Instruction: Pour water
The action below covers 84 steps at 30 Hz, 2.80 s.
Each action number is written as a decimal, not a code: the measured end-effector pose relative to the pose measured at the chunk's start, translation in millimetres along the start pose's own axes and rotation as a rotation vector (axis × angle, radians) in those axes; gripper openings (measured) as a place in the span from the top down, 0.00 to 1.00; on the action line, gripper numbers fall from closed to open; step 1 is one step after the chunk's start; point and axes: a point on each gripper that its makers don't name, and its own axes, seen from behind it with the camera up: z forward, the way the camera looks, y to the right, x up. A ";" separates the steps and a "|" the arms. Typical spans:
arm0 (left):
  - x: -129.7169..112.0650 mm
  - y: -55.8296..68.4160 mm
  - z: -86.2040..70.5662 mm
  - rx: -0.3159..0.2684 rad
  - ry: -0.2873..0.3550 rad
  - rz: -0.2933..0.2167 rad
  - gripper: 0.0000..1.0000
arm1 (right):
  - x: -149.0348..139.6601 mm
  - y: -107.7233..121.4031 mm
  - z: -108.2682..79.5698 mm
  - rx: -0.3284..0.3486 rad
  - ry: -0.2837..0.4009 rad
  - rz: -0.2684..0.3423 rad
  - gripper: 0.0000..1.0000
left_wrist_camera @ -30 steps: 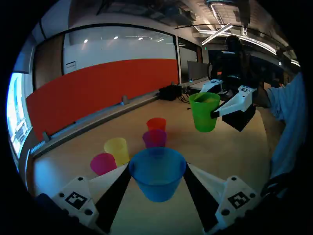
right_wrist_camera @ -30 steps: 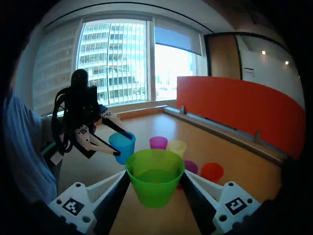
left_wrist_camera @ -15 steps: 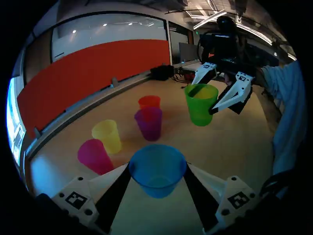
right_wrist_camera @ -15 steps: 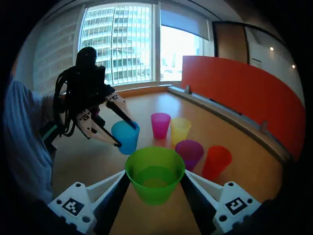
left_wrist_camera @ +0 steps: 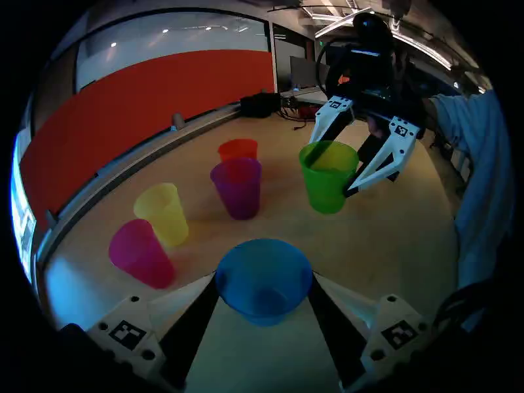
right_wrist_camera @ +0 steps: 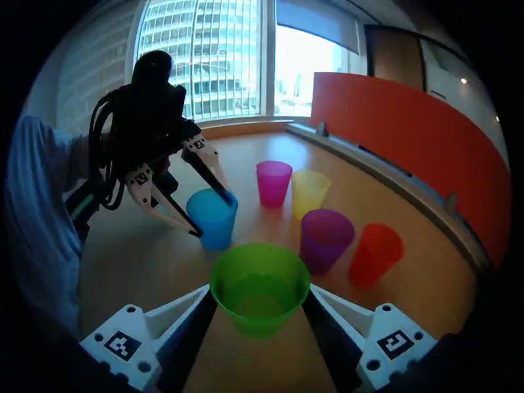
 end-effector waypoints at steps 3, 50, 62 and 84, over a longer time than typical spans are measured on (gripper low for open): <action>-1.5 0.5 0.3 -0.004 0.002 -0.009 0.11 | -2.8 0.3 2.8 -0.002 -0.007 -0.002 0.11; -34.4 9.2 -42.2 0.034 -0.015 -0.123 0.03 | -43.3 -4.4 1.9 -0.076 -0.040 0.036 0.00; -27.6 1.5 -70.5 0.142 0.053 -0.149 0.03 | -54.0 -1.0 -45.9 -0.176 -0.003 0.094 0.00; 10.9 -51.7 -136.2 0.545 0.330 -0.169 0.03 | -20.0 43.7 -116.0 -0.512 0.216 0.232 0.00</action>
